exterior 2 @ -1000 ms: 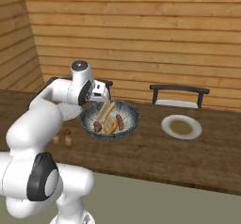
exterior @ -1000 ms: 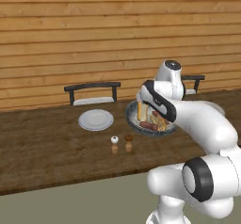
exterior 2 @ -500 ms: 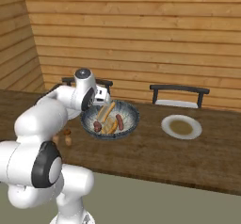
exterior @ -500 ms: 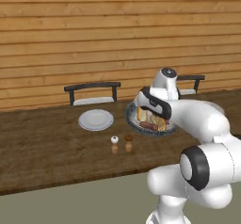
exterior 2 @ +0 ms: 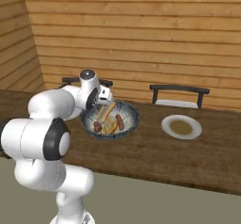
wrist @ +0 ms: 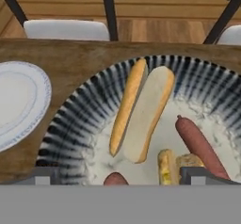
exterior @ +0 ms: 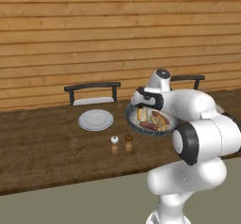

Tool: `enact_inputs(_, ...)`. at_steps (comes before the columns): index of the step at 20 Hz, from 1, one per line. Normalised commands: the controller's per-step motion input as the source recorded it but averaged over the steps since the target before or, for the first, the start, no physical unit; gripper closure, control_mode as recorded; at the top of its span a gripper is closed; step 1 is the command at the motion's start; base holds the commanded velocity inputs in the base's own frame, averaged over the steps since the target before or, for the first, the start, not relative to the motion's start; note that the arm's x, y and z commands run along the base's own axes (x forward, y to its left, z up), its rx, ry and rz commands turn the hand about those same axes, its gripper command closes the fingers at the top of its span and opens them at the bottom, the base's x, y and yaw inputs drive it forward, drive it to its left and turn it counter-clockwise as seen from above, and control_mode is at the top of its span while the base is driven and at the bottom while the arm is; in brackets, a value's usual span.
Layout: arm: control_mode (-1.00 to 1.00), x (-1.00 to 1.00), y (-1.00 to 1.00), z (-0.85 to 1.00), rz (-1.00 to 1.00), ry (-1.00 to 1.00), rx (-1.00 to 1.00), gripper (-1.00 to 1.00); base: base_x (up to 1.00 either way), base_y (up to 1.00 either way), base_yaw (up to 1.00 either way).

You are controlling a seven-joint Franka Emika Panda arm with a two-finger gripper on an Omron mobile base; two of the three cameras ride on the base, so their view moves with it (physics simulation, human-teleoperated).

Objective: Place one bun and one sausage from the bowl on each plate.

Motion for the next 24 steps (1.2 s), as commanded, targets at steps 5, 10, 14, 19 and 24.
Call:
enact_inputs(5,-1.0,0.39,0.0,-0.5,-0.01,-0.01,0.0,-1.0,0.0,0.0,0.0)
enact_inputs(10,-1.0,0.28,0.0,-0.44,-0.01,-0.01,0.0,-1.0,0.0,0.0,0.0)
enact_inputs(14,-1.0,0.16,0.0,-0.39,0.0,0.0,0.0,-1.0,0.0,0.0,0.0)
enact_inputs(19,-1.0,0.09,0.0,-0.31,0.0,0.0,0.0,-1.0,0.0,0.0,0.0)
enact_inputs(24,-1.0,0.01,0.0,-0.06,-0.01,0.0,0.0,-1.0,0.0,0.0,0.0)
